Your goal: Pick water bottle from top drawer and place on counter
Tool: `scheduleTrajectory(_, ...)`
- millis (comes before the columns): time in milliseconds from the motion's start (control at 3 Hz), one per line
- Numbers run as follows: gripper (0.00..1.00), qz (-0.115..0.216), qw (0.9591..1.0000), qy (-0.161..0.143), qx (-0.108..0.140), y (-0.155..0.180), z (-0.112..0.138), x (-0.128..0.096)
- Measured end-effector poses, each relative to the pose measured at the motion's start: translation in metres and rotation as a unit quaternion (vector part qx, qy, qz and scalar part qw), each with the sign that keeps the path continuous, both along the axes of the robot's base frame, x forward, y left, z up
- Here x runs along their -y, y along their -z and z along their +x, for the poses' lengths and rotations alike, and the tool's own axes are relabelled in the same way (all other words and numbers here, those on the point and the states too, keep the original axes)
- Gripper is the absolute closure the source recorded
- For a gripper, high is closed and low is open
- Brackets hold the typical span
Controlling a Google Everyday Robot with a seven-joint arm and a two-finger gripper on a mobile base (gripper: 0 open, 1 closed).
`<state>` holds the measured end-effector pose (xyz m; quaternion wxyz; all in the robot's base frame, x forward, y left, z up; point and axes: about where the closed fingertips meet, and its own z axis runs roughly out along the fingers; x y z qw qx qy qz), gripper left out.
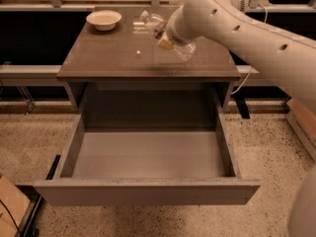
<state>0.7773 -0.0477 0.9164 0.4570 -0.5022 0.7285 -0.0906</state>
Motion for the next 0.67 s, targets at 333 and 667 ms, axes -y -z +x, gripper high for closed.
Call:
scheduleTrajectory(333, 0.81, -0.001, 0.9997, -0.022, 0.006, 0.019, 0.024, -0.018)
scheduleTrajectory(667, 0.59, 0.015, 0.9993, -0.034, -0.007, 0.036, 0.042, -0.032)
